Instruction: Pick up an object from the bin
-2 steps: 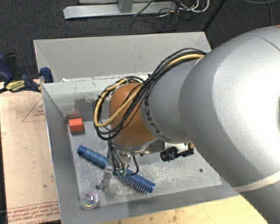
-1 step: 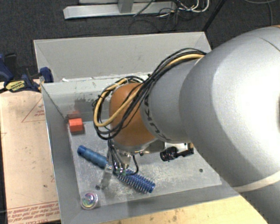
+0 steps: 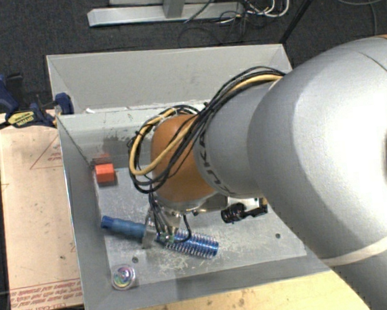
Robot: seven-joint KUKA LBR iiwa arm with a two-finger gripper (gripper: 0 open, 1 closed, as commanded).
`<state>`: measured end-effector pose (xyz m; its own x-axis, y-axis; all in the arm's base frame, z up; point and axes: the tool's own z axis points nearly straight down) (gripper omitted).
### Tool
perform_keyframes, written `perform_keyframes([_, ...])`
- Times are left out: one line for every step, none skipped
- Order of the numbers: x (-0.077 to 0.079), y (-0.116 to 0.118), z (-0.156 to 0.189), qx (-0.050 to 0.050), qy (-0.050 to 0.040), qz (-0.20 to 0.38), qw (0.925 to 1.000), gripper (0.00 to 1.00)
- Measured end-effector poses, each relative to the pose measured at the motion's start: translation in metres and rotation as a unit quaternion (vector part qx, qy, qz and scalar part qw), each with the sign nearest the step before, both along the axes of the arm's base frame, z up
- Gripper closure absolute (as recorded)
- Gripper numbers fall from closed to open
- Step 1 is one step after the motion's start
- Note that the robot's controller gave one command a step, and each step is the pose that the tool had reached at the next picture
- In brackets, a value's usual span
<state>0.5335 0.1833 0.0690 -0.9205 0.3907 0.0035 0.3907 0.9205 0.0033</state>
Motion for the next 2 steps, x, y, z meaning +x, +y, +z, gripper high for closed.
perform_keyframes([0.000, 0.001, 0.009, -0.001, -0.0006, 0.001, 1.0000, 1.00])
perform_keyframes([0.001, 0.002, 0.106, 0.000, -0.0043, 0.002, 1.0000, 1.00])
